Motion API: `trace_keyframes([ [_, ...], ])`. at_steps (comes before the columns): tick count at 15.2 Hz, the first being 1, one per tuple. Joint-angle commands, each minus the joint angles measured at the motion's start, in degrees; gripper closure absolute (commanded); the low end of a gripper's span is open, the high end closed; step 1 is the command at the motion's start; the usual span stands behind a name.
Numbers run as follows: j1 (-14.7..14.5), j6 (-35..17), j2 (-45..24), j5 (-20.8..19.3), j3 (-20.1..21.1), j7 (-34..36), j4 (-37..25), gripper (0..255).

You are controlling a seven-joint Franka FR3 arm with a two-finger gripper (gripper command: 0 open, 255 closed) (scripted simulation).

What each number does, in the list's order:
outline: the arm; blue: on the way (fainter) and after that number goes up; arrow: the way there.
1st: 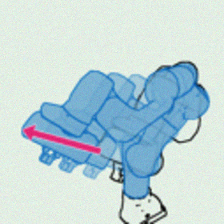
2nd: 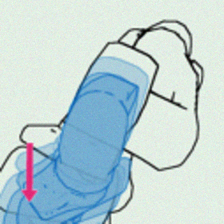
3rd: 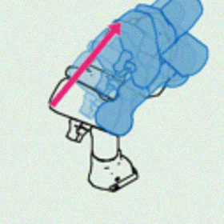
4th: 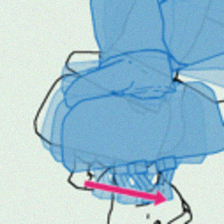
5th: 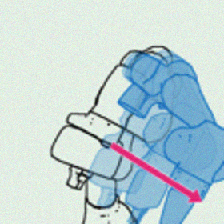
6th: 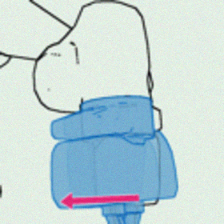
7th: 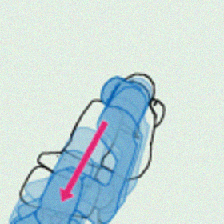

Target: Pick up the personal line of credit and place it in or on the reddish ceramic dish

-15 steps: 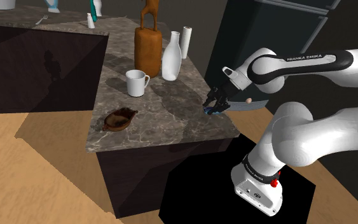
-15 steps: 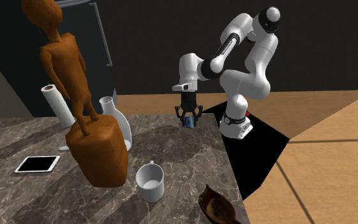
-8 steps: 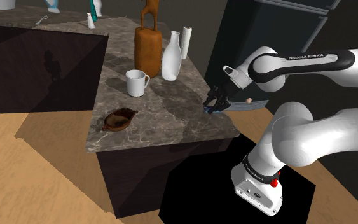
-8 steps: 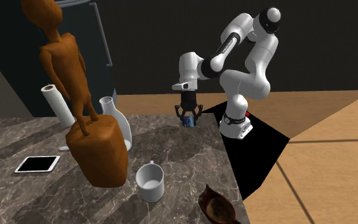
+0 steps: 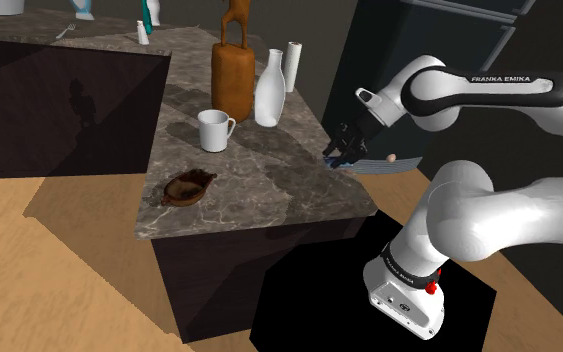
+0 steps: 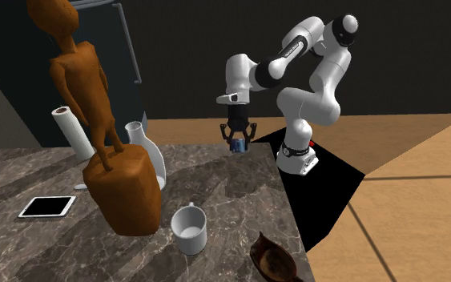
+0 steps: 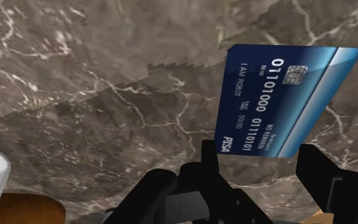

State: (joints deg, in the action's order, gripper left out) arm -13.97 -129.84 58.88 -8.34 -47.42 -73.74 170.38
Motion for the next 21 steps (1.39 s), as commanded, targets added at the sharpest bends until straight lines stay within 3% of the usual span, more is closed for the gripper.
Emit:
trace_keyframes([
  [1, 0.2, 1.9, 1.2, 0.5, 1.3, 0.9, -0.9, 255],
  [13, -0.8, 11.2, 5.2, 3.5, 7.4, 5.5, -7.4, 255],
  [21, -12.8, -1.9, -2.5, 10.5, 15.9, 15.5, -6.4, 255],
])
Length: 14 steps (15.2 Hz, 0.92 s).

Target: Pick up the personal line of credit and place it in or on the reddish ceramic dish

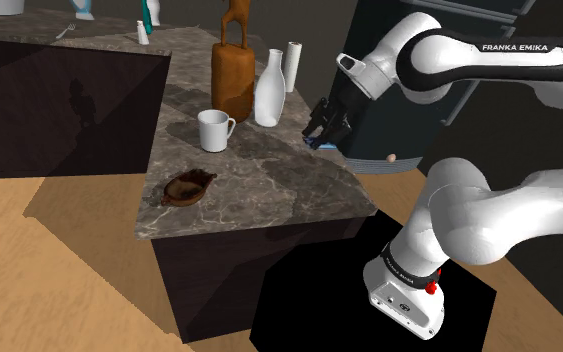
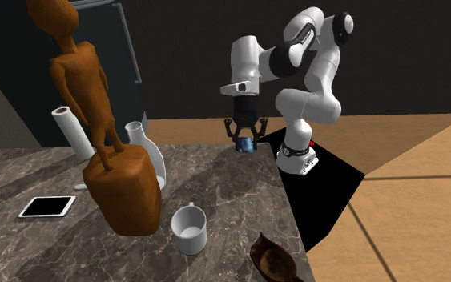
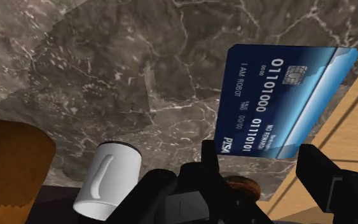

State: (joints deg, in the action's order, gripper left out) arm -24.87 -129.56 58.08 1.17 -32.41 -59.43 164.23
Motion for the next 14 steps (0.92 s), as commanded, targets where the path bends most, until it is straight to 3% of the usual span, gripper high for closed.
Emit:
trace_keyframes([
  [1, -3.5, -3.8, -3.2, 1.9, 1.8, 2.3, -0.6, 255],
  [14, -22.9, -20.4, -27.3, 13.0, 8.6, 12.4, -12.7, 255],
])
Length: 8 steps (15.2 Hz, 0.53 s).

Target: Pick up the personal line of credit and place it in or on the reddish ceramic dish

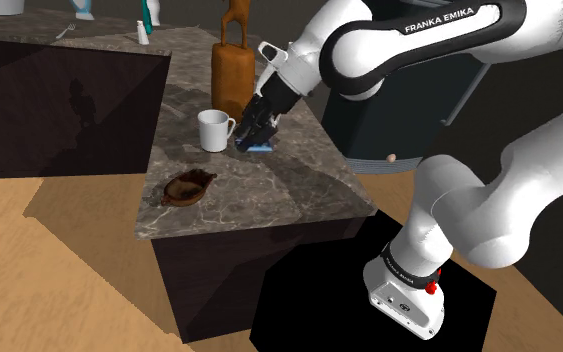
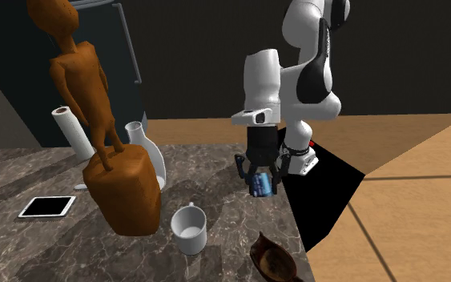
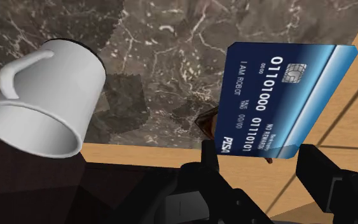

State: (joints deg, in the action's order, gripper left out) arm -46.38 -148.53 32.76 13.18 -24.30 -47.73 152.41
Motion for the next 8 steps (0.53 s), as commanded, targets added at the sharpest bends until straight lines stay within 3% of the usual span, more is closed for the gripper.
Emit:
trace_keyframes([
  [1, -2.6, -2.1, -4.0, 1.8, 0.7, 1.2, -2.4, 255],
  [8, -9.5, -4.5, -18.1, 7.6, 1.7, 3.5, -14.4, 255],
])
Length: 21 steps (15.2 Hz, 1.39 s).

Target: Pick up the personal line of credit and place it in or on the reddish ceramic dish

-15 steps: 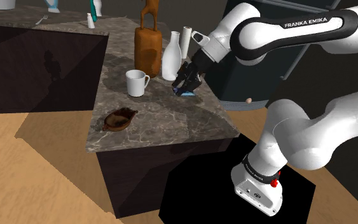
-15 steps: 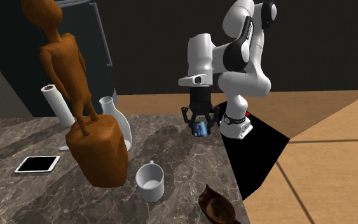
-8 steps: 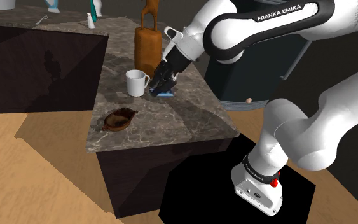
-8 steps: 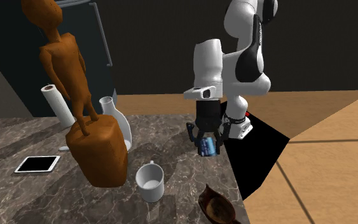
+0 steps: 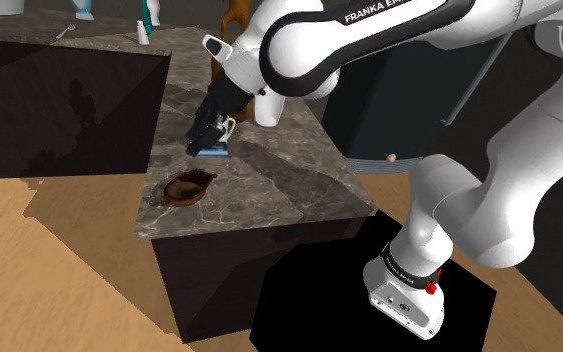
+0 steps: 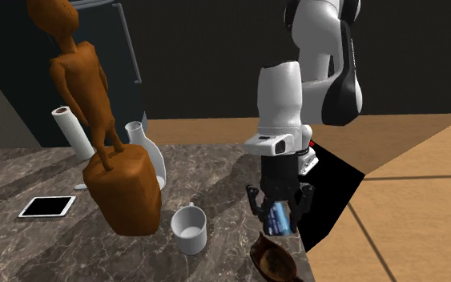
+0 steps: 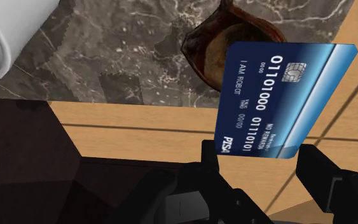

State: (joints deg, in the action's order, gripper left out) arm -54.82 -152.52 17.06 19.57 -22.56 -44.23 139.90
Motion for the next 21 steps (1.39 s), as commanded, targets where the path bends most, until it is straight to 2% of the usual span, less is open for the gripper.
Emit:
trace_keyframes([
  [1, -1.8, -0.5, -4.4, 2.0, 0.0, 0.3, -3.8, 255],
  [3, -2.5, -0.5, -6.7, 2.8, 0.2, 0.5, -6.0, 255],
  [9, -4.2, -4.4, -9.3, 8.1, -1.0, -4.3, -4.2, 255],
  [16, -6.5, -8.3, -13.1, 17.1, -2.3, -12.2, -2.9, 255],
  [18, -7.0, -9.2, -14.4, 20.3, -2.5, -15.0, -2.8, 255],
  [19, -7.4, -9.8, -15.4, 23.1, -2.6, -17.4, -2.8, 255],
  [21, -7.4, -9.8, -15.4, 23.1, -2.6, -17.4, -2.8, 255],
])
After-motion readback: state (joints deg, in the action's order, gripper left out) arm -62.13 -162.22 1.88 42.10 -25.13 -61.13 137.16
